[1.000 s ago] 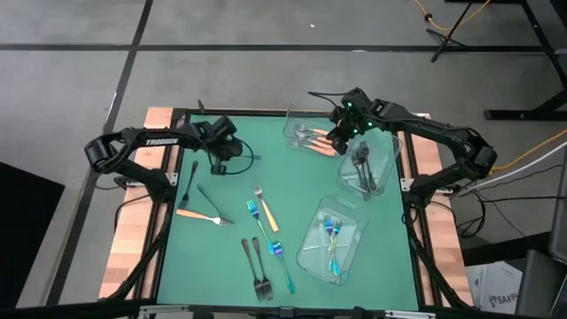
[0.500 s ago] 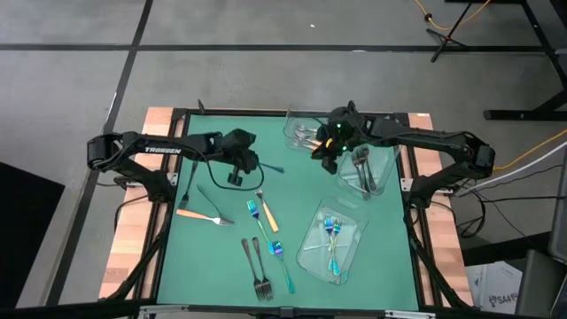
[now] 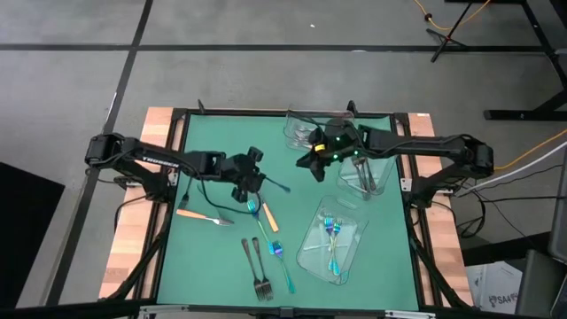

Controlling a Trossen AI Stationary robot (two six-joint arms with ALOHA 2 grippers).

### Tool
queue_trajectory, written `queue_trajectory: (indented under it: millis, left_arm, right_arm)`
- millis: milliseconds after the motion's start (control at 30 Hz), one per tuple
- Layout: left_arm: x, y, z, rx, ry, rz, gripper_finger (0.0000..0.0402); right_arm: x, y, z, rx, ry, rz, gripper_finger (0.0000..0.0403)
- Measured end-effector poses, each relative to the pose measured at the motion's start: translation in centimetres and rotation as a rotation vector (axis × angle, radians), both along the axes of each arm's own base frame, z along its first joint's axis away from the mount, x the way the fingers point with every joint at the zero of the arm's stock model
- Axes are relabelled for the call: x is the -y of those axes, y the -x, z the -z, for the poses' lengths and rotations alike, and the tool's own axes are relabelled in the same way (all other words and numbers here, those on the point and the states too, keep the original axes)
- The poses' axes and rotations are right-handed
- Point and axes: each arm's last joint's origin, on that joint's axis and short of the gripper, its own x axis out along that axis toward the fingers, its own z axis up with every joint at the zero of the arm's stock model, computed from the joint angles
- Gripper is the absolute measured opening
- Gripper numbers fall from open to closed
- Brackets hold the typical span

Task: Sort silverware by color (type)
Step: Put the blue fork into the bottom transparent bin

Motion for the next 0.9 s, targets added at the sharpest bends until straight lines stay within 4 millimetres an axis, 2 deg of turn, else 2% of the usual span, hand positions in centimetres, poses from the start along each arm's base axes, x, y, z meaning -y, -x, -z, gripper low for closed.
queue_trajectory:
  millis: [200, 400, 600, 900]
  left_arm:
    - [1.8, -0.6, -0.6, 0.082, -0.009, 0.058, 0.0008]
    - [2.2, -0.7, -0.7, 0.1, -0.031, 0.06, 0.0008]
    - [2.5, -0.7, -0.8, 0.104, -0.037, 0.064, 0.0008]
    - [2.5, -0.7, -0.8, 0.106, -0.041, 0.067, 0.0009]
  right_arm:
    - [-0.4, -0.5, 0.7, -0.031, -0.057, 0.018, 0.0091]
    - [-1.2, -1.4, 0.7, 0.022, -0.108, -0.005, 0.0134]
    - [-1.5, -2.3, 1.8, -0.014, -0.222, 0.03, 0.0139]
    - [-2.6, -3.7, 4.3, -0.088, -0.271, -0.052, 0.014]
